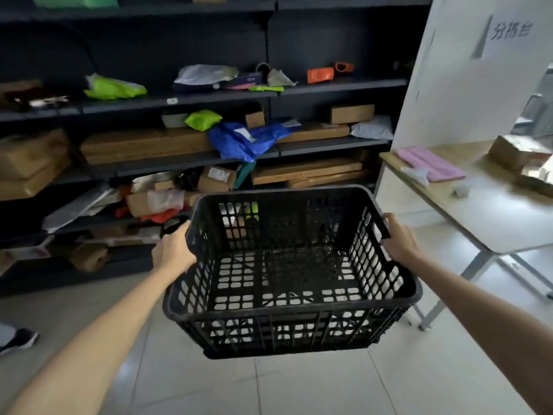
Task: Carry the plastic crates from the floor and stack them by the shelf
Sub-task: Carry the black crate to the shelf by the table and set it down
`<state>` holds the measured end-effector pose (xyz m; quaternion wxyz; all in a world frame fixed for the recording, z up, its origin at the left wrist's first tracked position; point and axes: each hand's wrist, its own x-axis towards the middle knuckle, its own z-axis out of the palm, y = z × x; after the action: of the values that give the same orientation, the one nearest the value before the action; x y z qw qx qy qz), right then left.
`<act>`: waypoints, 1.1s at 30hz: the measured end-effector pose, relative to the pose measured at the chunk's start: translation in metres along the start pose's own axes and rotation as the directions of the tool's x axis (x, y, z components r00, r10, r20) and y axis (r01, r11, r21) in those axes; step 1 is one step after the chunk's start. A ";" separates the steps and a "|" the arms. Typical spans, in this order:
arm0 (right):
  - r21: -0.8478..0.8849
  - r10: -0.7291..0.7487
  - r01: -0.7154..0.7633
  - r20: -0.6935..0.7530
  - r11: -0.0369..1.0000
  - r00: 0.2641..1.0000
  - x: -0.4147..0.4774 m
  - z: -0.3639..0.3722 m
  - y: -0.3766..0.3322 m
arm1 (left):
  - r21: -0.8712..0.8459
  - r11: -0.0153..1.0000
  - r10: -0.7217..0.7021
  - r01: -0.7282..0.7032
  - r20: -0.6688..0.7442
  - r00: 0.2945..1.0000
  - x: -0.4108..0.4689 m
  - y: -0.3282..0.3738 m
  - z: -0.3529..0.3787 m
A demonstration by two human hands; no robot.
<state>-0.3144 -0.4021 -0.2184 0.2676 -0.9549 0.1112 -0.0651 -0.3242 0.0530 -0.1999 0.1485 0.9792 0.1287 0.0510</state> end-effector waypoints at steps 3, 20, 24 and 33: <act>-0.029 -0.019 0.019 0.014 0.999 1.000 0.071 0.011 -0.001 | 0.001 0.998 -0.068 0.068 0.011 0.998 0.057 0.020 0.031; -0.026 -0.008 0.010 0.077 1.000 0.997 0.427 0.134 0.039 | 0.076 0.991 -0.114 0.108 0.073 0.991 0.363 0.140 0.166; -0.046 -0.022 0.027 0.108 0.999 0.994 0.474 0.160 0.061 | 0.099 0.987 -0.135 0.129 0.057 0.989 0.392 0.152 0.210; -0.090 0.044 -0.031 0.142 0.995 0.989 0.546 0.268 0.111 | 0.156 0.979 -0.151 0.135 0.099 0.984 0.463 0.150 0.320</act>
<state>0.2436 -0.4962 -0.4690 0.2342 -0.9656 0.1124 0.0139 0.2002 -0.0503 -0.4300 0.0853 0.9770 0.1940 -0.0237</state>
